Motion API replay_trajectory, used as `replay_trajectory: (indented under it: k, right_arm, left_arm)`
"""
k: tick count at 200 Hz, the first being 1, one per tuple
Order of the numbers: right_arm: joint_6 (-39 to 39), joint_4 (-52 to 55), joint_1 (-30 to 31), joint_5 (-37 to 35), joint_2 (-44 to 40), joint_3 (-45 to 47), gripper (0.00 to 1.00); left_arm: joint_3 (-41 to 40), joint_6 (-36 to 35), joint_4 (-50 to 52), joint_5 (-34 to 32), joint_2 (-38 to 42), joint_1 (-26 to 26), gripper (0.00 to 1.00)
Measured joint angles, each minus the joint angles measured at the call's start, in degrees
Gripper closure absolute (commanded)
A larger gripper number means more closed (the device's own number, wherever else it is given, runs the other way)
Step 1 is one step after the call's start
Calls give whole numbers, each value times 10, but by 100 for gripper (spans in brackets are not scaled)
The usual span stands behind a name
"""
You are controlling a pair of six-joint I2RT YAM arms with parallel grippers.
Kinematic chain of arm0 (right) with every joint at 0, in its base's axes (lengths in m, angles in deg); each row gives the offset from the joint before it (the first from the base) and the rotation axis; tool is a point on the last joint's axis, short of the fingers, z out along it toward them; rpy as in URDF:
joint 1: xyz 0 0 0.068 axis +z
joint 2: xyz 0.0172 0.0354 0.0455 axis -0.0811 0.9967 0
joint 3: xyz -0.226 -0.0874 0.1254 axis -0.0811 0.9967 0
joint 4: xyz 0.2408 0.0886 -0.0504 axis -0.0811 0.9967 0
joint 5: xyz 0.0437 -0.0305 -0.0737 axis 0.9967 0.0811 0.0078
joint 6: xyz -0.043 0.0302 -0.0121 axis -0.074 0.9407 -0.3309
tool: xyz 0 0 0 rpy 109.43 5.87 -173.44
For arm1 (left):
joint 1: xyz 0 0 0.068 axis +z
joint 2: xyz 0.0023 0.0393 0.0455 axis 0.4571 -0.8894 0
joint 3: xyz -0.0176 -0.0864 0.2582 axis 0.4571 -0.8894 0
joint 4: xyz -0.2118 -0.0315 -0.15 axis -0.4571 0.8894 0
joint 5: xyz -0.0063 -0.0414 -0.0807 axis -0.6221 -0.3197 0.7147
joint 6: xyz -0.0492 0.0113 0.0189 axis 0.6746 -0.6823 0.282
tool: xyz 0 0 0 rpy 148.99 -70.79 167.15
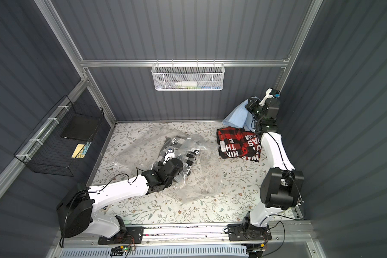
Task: Take the shirt out of the vacuum bag
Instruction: Place the shirt at the center of the board.
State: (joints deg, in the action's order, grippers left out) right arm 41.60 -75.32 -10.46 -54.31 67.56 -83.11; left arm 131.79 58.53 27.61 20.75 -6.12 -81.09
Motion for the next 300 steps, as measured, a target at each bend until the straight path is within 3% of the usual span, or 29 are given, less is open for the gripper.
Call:
replay_trajectory:
  k: [30, 107, 141, 165, 180, 209, 300]
  right_arm:
    - [-10, -40, 0, -11, 2, 51, 100]
    - [13, -154, -1, -79, -23, 299, 100]
    - [24, -176, -1, -111, -55, 344, 100]
    - [26, -177, 6, -122, -65, 348, 61]
    - [31, -178, 18, -136, -80, 362, 46]
    - [39, -183, 42, -150, -109, 398, 38]
    - [43, -202, 73, -168, -87, 446, 39]
  left_arm:
    - [-5, 5, -2, 0, -2, 0, 100]
    - [-7, 9, -10, 9, -10, 0, 100]
    - [-8, 9, -11, 11, -10, 0, 100]
    - [-8, 11, -11, 13, -10, 0, 100]
    - [-8, 13, -11, 14, -10, 0, 100]
    - [-8, 13, -11, 13, -9, 0, 100]
    - [-18, 13, -15, 13, -2, 0, 100]
